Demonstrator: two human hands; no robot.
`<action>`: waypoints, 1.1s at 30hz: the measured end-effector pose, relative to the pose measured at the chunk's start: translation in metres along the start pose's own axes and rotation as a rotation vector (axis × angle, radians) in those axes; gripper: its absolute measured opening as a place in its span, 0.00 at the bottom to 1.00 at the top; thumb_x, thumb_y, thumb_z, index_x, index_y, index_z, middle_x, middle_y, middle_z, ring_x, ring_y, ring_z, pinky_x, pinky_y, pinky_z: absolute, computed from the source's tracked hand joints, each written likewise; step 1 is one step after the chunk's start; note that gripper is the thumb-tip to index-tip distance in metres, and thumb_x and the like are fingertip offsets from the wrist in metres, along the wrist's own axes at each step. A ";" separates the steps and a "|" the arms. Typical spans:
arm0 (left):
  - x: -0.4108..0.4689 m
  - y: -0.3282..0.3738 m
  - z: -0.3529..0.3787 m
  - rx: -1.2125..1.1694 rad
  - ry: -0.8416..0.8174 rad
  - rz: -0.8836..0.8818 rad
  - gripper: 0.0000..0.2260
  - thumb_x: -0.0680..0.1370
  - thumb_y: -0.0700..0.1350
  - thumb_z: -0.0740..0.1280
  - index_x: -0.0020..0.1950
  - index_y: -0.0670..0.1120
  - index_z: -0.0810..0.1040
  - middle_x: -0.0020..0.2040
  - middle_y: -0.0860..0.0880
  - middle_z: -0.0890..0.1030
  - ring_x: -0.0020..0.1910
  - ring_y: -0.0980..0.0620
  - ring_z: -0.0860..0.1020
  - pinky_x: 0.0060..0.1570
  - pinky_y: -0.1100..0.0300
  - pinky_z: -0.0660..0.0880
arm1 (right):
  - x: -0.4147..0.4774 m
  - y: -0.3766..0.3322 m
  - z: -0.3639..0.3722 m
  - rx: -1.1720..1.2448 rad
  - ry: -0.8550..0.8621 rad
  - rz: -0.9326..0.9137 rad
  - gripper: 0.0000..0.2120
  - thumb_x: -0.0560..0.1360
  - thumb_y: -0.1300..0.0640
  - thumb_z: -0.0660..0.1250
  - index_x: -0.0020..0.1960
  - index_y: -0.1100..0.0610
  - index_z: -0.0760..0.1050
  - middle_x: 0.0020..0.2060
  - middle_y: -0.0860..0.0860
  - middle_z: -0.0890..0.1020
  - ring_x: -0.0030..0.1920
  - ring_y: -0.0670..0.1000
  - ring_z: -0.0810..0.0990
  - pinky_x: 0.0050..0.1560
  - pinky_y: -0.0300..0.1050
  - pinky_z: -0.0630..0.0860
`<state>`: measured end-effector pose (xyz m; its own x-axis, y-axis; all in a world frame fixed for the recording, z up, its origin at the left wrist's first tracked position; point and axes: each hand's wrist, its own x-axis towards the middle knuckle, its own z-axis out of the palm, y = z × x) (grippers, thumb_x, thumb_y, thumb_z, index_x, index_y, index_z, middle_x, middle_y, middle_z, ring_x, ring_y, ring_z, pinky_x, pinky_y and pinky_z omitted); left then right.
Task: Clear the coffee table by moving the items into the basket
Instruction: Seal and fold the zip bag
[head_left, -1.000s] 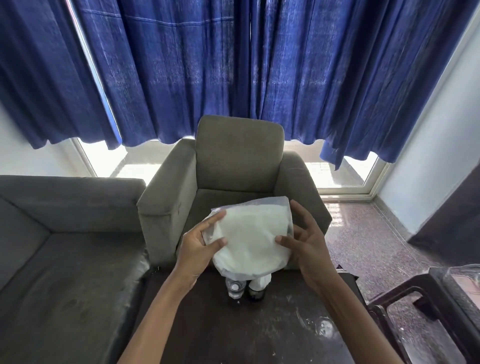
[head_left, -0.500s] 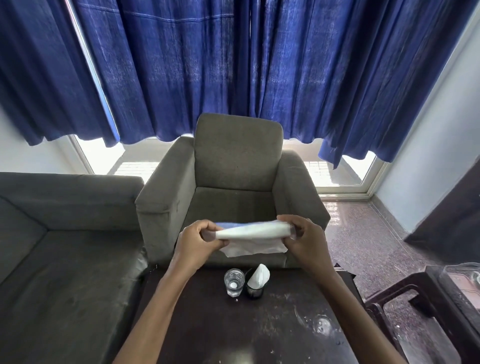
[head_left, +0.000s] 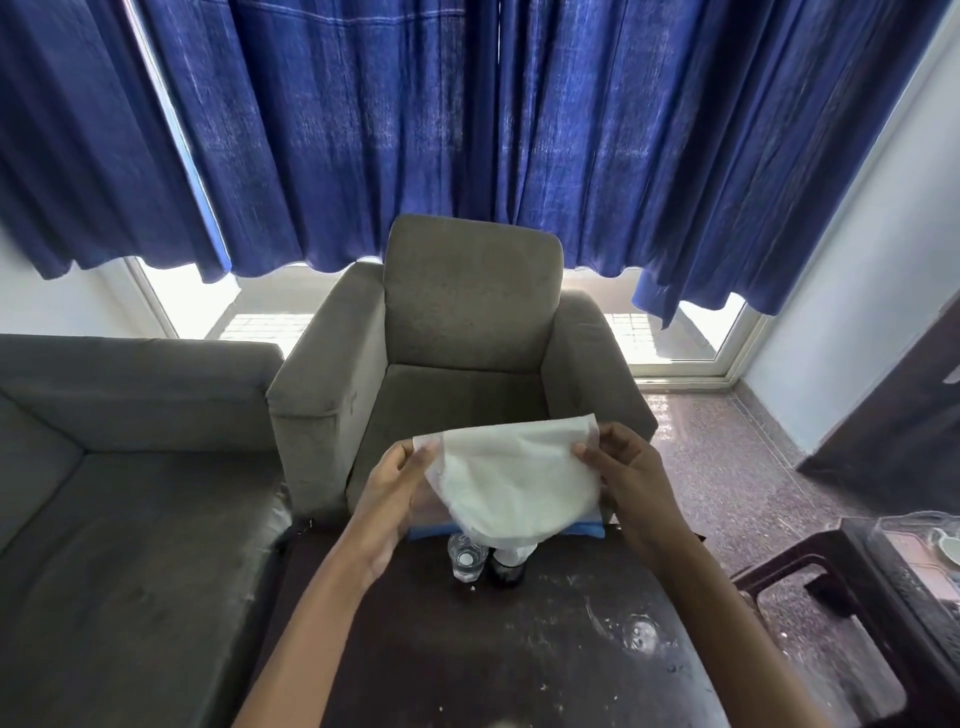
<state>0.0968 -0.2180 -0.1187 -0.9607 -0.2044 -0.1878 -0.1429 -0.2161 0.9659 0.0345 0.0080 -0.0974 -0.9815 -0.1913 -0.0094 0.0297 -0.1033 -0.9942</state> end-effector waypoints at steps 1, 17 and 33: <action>-0.002 -0.003 0.001 -0.020 -0.058 -0.038 0.29 0.64 0.56 0.74 0.61 0.46 0.74 0.58 0.42 0.81 0.56 0.42 0.80 0.54 0.43 0.78 | -0.001 0.002 0.003 -0.004 0.028 -0.004 0.04 0.73 0.65 0.66 0.45 0.58 0.77 0.37 0.48 0.83 0.41 0.49 0.78 0.42 0.43 0.76; -0.014 -0.088 0.059 -0.308 -0.066 -0.043 0.47 0.54 0.49 0.82 0.69 0.42 0.67 0.63 0.38 0.77 0.59 0.40 0.77 0.55 0.44 0.77 | -0.064 0.060 0.027 0.862 0.098 0.407 0.34 0.58 0.49 0.79 0.61 0.61 0.76 0.58 0.59 0.81 0.55 0.57 0.82 0.49 0.51 0.81; -0.058 -0.094 0.244 0.124 -0.621 -0.405 0.21 0.75 0.60 0.61 0.53 0.45 0.80 0.47 0.47 0.85 0.46 0.48 0.83 0.50 0.52 0.78 | -0.156 0.038 -0.175 0.338 0.576 0.291 0.13 0.71 0.64 0.68 0.53 0.69 0.75 0.49 0.64 0.82 0.46 0.61 0.81 0.48 0.53 0.79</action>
<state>0.1075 0.0473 -0.1548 -0.7797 0.4527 -0.4325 -0.5038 -0.0434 0.8627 0.1551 0.2048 -0.1523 -0.8660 0.2779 -0.4157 0.2699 -0.4401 -0.8564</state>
